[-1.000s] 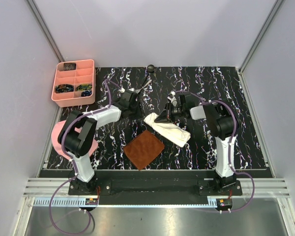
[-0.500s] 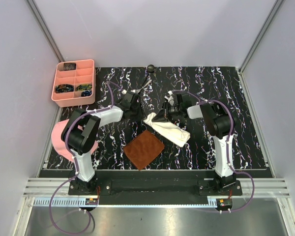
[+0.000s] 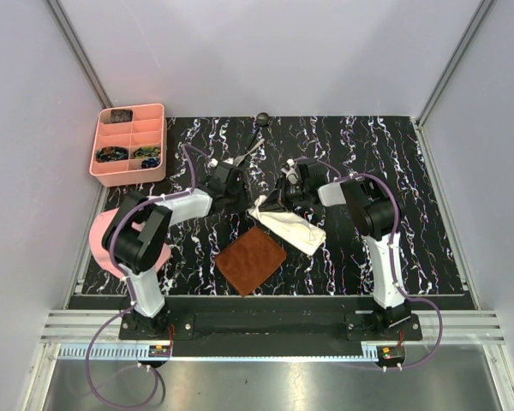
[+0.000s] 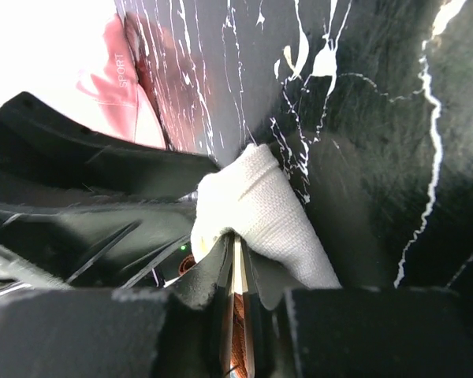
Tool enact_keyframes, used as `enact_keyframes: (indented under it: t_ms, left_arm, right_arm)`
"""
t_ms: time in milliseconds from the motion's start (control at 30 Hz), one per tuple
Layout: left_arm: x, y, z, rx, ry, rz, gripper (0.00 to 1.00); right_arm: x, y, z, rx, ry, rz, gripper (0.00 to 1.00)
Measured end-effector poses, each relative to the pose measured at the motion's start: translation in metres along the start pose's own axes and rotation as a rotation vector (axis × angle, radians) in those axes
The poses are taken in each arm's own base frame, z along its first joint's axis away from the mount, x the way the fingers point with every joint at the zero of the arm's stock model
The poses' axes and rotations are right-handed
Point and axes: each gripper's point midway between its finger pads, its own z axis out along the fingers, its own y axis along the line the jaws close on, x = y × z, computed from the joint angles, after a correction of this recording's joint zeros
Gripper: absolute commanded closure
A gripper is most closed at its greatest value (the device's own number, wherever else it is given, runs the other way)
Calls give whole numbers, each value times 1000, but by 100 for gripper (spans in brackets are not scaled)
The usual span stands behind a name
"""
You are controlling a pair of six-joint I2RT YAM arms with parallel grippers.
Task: Fold the napkin into a case and place the utensils inside
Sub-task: Grasp the top corner of the smaller rectangle folded napkin from the folded napkin.
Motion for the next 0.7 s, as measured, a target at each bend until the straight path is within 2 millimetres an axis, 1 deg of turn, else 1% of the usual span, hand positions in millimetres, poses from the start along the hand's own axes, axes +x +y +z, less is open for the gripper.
enact_keyframes:
  t_ms: [33, 67, 133, 167, 233, 300, 367, 400, 433, 500, 600, 700]
  left_arm:
    - [-2, -1, -4, 1, -6, 5, 41]
    - [-4, -3, -8, 5, -12, 9, 39]
    - [-7, -10, -17, 18, -23, 27, 41]
    - [-9, -14, -22, 18, -27, 40, 49]
    - [-13, -28, -27, 26, -39, 76, 54]
    - [-14, -44, -32, 37, -46, 116, 61]
    - [-14, -56, -36, 42, -47, 144, 64]
    - [-13, -60, -37, 40, -43, 157, 67]
    - [-13, -62, -35, 34, -40, 167, 68]
    - [-14, -61, -30, 10, -33, 177, 68]
    - [-8, -50, -19, -48, -10, 189, 68]
    - [0, -36, -13, -111, 15, 210, 69]
  right_arm:
    - [0, 0, 0, 2, -3, -1, 84]
    - [-1, 0, 0, 5, -6, -1, 84]
    - [-2, 0, -1, 9, -14, -2, 84]
    - [-3, 0, -1, 11, -16, -3, 84]
    - [-3, -1, -1, 11, -18, -2, 84]
    - [-3, -1, -1, 12, -19, -2, 84]
    - [-3, -1, -1, 12, -19, -2, 84]
    - [-3, -1, -1, 12, -19, -1, 84]
    - [-3, -1, -1, 12, -19, -2, 84]
    - [-3, -1, -1, 12, -19, -2, 84]
    - [-3, -1, -1, 12, -19, -1, 84]
    - [-3, -1, -1, 12, -19, -1, 84]
